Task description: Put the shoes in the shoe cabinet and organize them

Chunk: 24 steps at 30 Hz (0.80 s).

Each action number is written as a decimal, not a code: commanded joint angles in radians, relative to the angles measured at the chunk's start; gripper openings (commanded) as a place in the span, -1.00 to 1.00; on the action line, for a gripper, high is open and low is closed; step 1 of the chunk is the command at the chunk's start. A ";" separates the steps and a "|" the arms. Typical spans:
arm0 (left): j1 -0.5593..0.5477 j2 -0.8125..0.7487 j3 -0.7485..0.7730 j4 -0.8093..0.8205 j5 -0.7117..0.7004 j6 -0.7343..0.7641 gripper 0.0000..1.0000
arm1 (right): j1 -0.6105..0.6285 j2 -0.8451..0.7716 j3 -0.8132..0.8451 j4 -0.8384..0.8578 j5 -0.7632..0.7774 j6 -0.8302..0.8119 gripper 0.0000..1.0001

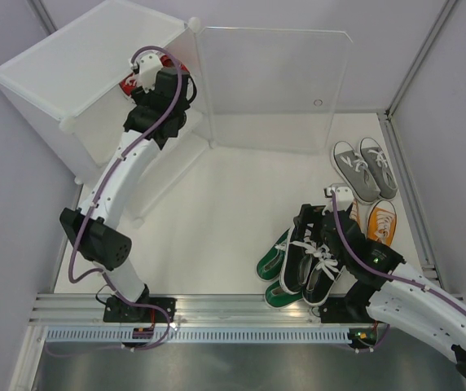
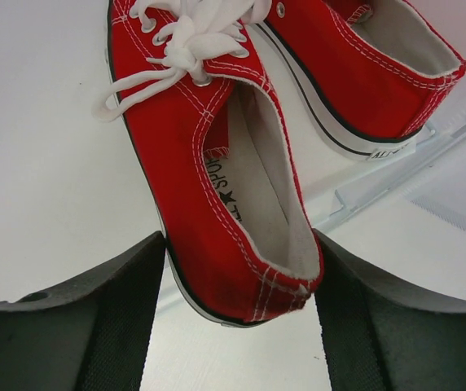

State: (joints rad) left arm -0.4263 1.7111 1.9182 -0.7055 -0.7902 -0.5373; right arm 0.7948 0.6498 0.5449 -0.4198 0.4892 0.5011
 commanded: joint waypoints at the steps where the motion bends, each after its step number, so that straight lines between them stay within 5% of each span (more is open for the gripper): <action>1: 0.014 0.025 0.056 -0.015 -0.006 0.002 0.42 | 0.003 0.005 -0.005 0.029 -0.008 -0.007 0.87; 6: 0.041 0.048 0.076 -0.029 0.009 -0.006 0.38 | 0.003 0.007 -0.005 0.029 -0.008 -0.007 0.87; 24: 0.123 0.147 0.234 -0.011 0.078 0.085 -0.41 | 0.003 0.007 -0.008 0.030 0.005 -0.010 0.86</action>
State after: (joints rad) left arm -0.3367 1.8389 2.1056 -0.7841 -0.7189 -0.5129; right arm 0.7948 0.6559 0.5446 -0.4183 0.4866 0.5003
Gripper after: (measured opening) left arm 0.644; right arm 0.930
